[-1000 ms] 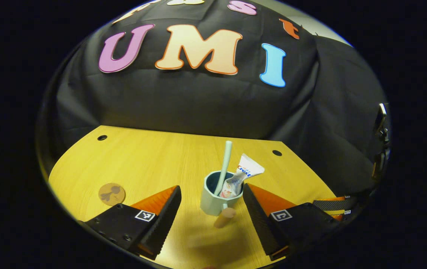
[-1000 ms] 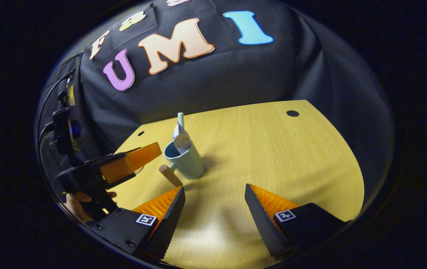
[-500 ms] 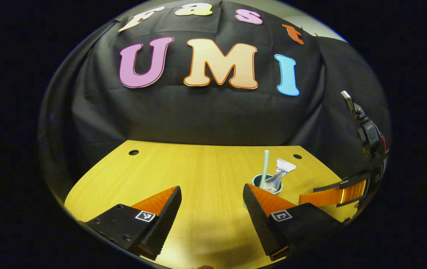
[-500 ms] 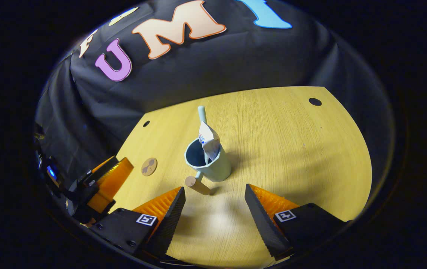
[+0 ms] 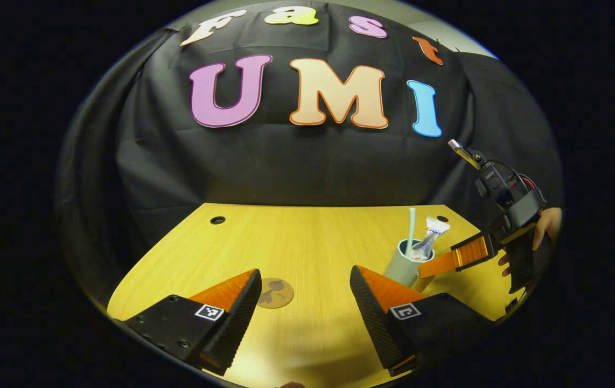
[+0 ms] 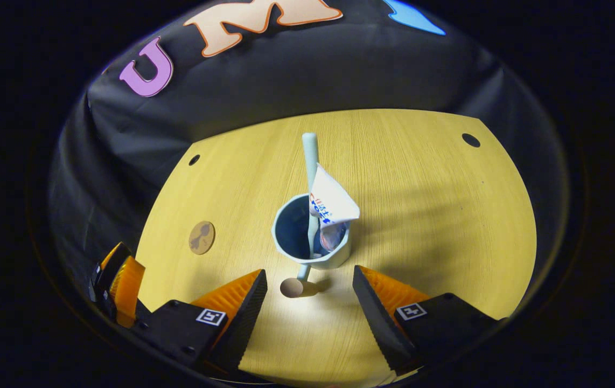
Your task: Put the toothbrush and toothpaste on the desktop into the cup, then pick up the cup and place it on the coaster on the desktop.
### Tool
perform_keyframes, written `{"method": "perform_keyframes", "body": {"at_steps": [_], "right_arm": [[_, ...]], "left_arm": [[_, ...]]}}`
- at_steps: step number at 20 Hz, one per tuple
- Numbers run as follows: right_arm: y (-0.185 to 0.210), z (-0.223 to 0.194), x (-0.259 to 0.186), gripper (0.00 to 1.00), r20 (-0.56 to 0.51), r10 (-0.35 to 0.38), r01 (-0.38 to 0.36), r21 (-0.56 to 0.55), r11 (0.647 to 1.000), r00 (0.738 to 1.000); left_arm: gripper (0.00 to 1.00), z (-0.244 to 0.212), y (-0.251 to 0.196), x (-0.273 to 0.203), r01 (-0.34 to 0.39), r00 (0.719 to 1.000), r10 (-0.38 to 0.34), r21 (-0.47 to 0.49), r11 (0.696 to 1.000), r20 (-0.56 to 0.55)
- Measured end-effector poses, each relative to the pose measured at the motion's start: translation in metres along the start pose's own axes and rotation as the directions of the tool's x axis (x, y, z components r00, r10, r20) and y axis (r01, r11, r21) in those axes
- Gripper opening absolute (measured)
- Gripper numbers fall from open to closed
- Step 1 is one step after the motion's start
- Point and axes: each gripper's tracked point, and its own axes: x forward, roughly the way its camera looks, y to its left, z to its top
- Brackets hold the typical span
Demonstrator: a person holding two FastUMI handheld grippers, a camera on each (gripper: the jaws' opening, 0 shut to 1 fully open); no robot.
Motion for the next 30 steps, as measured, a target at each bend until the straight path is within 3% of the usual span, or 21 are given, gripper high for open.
{"method": "perform_keyframes", "body": {"at_steps": [1,3,4,5,6,7,11,13,19,20,22,25,30], "right_arm": [[0.0,0.0,0.003,0.94,-0.014,-0.008,0.008,-0.002,1.0,1.0],[0.0,0.0,0.01,0.94,-0.035,-0.029,0.029,-0.011,1.0,0.999],[-0.001,0.0,0.015,0.99,-0.044,-0.04,0.04,-0.017,0.999,0.998],[-0.001,-0.001,0.019,0.94,-0.056,-0.053,0.052,-0.023,0.998,0.997],[-0.001,-0.001,0.021,0.98,-0.068,-0.062,0.06,-0.026,0.998,0.996],[-0.001,-0.003,0.024,0.94,-0.079,-0.069,0.067,-0.029,0.997,0.994],[-0.002,-0.006,0.033,0.97,-0.129,-0.102,0.096,-0.055,0.994,0.986],[0.002,-0.01,0.038,0.93,-0.152,-0.099,0.093,-0.043,0.995,0.983],[-0.012,-0.012,0.036,0.56,-0.174,-0.147,0.137,-0.068,0.988,0.974],[-0.012,-0.015,0.041,0.27,-0.179,-0.148,0.136,-0.079,0.988,0.973],[-0.01,-0.012,0.033,0.31,-0.176,-0.159,0.141,-0.106,0.984,0.972],[-0.009,-0.014,0.035,0.22,-0.167,-0.165,0.141,-0.146,0.979,0.972],[-0.005,-0.01,0.036,0.22,-0.143,-0.124,0.101,-0.163,0.981,0.982]], "left_arm": [[0.95,-0.001,0.006,-0.001,-0.007,1.0,0.007,0.0,1.0,0.0],[0.95,0.0,0.017,-0.004,-0.02,1.0,0.02,0.0,1.0,0.003],[0.95,0.0,0.023,-0.005,-0.027,1.0,0.027,-0.001,1.0,0.006],[0.95,0.0,0.027,-0.006,-0.032,0.999,0.032,-0.004,0.999,0.005],[0.95,-0.002,0.033,-0.008,-0.038,0.999,0.038,-0.009,0.999,0.005],[0.95,-0.003,0.036,-0.01,-0.042,0.999,0.042,-0.014,0.999,0.003],[0.95,-0.01,0.05,-0.013,-0.053,0.999,0.053,-0.046,0.998,-0.009],[0.95,-0.012,0.056,-0.013,-0.055,0.998,0.054,-0.057,0.997,-0.012],[0.95,-0.017,0.069,-0.013,-0.052,0.999,0.051,-0.076,0.996,-0.017],[0.95,-0.018,0.072,-0.012,-0.052,0.999,0.05,-0.079,0.996,-0.021],[0.95,-0.02,0.075,-0.012,-0.049,0.999,0.046,-0.083,0.995,-0.028],[0.95,-0.021,0.082,-0.011,-0.049,0.998,0.046,-0.081,0.995,-0.03],[0.95,-0.025,0.091,-0.01,-0.05,0.998,0.047,-0.084,0.995,-0.04]]}}
